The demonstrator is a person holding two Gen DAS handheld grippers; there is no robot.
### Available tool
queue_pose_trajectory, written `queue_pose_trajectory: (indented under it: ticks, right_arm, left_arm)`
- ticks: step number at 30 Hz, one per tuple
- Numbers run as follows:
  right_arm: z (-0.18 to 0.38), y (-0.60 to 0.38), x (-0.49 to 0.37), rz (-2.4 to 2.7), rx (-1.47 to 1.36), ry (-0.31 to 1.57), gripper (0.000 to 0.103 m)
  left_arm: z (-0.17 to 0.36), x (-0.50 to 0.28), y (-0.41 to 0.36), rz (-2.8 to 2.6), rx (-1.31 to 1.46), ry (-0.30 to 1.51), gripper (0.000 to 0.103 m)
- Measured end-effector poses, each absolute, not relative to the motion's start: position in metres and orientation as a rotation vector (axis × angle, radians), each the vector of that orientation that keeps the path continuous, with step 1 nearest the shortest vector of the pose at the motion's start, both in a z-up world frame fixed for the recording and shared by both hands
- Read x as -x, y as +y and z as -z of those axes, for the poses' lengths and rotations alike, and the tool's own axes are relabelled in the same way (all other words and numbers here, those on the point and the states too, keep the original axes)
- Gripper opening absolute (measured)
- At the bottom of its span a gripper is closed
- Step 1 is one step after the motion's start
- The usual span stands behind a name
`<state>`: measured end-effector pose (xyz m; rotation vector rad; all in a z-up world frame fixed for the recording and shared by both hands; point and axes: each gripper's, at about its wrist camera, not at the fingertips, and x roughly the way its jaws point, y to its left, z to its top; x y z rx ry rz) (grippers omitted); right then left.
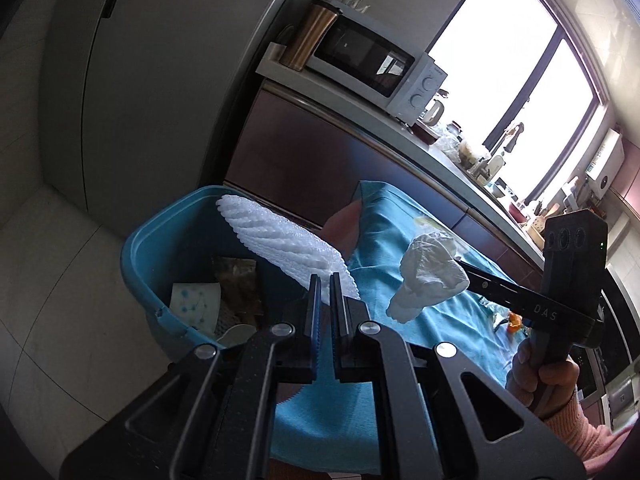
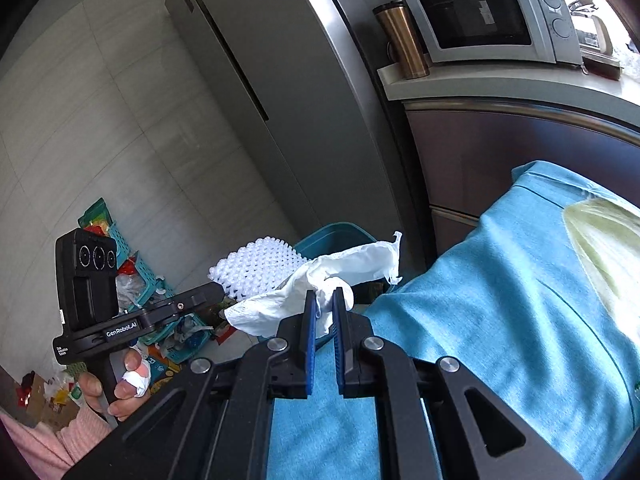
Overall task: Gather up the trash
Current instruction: 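Carry the foam net and tissue to the teal bin and release both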
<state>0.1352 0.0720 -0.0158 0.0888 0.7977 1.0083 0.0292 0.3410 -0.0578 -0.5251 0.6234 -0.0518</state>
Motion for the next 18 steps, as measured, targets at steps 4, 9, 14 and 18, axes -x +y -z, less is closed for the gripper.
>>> queue_pose_trajectory:
  ticks: [4, 9, 14, 18]
  right_arm:
    - [0.021, 0.089, -0.141, -1.009, -0.064, 0.81, 0.007]
    - [0.029, 0.11, -0.148, -1.005, -0.034, 0.842, 0.007]
    - [0.037, 0.132, -0.155, -1.006, -0.004, 0.875, 0.007]
    - [0.046, 0.146, -0.16, -1.004, 0.019, 0.908, 0.007]
  left_arm:
    - [0.069, -0.032, 0.35, 0.027, 0.533, 0.643, 0.005]
    - [0.08, -0.04, 0.357, -0.001, 0.531, 0.667, 0.005]
    - [0.091, -0.048, 0.36, -0.029, 0.524, 0.694, 0.005]
    - [0.102, -0.055, 0.365, -0.045, 0.531, 0.721, 0.005]
